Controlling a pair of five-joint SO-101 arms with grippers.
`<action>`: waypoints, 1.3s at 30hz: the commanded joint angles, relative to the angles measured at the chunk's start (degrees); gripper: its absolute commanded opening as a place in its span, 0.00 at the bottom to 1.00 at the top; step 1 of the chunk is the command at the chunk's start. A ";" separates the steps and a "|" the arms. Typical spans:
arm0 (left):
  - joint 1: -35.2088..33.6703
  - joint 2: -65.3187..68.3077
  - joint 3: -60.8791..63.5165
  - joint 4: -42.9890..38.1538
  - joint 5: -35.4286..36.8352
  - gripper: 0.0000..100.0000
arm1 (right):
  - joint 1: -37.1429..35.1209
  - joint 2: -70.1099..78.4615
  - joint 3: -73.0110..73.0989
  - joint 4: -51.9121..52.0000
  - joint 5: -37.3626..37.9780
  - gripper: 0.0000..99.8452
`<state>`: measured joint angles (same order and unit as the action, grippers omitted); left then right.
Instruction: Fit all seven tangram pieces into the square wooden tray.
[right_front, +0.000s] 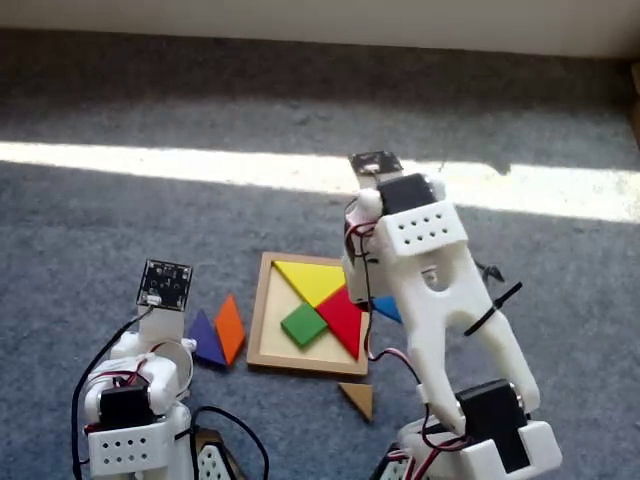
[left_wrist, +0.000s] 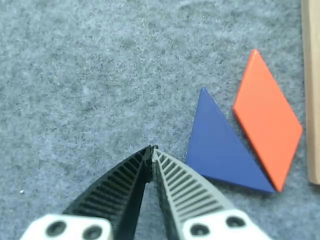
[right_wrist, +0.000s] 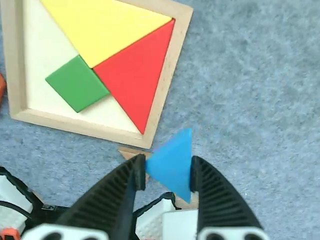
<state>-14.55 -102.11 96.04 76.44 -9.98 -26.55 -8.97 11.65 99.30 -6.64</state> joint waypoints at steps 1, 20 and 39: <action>-0.66 -1.63 1.10 0.44 0.35 0.03 | -3.74 -2.51 -0.40 1.19 -5.63 0.09; -0.66 -1.63 1.10 0.44 0.35 0.03 | -20.35 -2.07 -0.40 -0.04 -34.11 0.09; -0.66 -1.63 1.10 0.44 0.35 0.03 | -20.44 -2.59 19.91 -25.19 -49.58 0.09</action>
<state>-14.55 -102.11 96.04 76.44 -9.98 -46.33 -8.97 28.70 81.19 -52.79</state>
